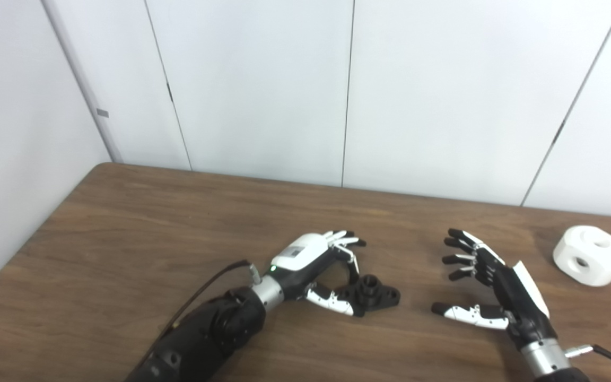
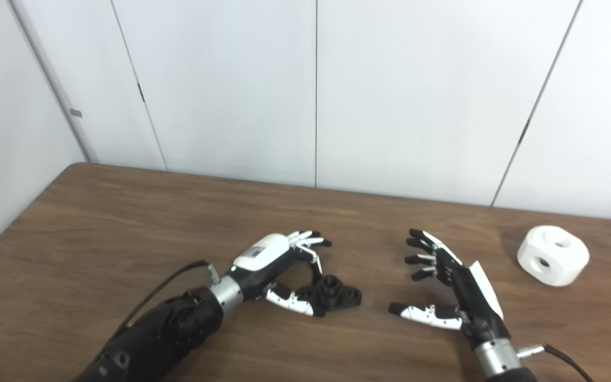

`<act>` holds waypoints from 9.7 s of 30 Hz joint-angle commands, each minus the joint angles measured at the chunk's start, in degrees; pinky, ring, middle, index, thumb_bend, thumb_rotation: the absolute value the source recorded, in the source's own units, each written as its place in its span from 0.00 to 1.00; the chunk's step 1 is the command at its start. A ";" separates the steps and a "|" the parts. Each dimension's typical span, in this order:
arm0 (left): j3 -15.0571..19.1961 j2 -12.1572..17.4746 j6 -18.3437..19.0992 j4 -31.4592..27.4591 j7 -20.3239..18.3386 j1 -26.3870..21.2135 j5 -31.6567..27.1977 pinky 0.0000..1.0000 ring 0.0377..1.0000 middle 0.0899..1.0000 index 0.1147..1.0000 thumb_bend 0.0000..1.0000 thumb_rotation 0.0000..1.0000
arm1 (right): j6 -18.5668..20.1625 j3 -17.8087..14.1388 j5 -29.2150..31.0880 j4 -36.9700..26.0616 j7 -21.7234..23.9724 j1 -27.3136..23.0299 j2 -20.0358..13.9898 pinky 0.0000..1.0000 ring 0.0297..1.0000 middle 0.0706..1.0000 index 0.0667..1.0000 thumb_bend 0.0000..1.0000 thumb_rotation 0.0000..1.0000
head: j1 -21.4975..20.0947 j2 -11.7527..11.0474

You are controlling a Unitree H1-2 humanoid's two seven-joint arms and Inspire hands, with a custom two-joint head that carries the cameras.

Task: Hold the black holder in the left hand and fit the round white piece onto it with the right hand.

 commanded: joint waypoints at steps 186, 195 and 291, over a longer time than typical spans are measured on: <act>-1.42 9.97 -8.78 0.26 -4.29 8.54 3.31 0.88 0.89 0.83 0.42 0.52 0.05 | 23.86 -3.39 -16.98 10.18 -26.46 -17.10 -9.67 0.62 0.72 0.71 0.44 0.52 0.14 | -28.04 -9.26; -1.81 8.79 -7.62 1.41 -4.15 7.54 5.16 0.89 0.91 0.84 0.42 0.52 0.05 | 31.94 1.69 -20.56 -4.83 -16.24 -17.34 -9.57 0.61 0.73 0.71 0.44 0.52 0.14 | -24.61 -8.09; -4.74 3.62 1.22 -0.36 -7.40 4.53 5.72 1.00 0.98 0.90 0.42 0.52 0.06 | 27.37 17.31 -23.84 -18.75 10.78 -12.43 -3.73 0.68 0.74 0.72 0.44 0.52 0.13 | -1.62 1.16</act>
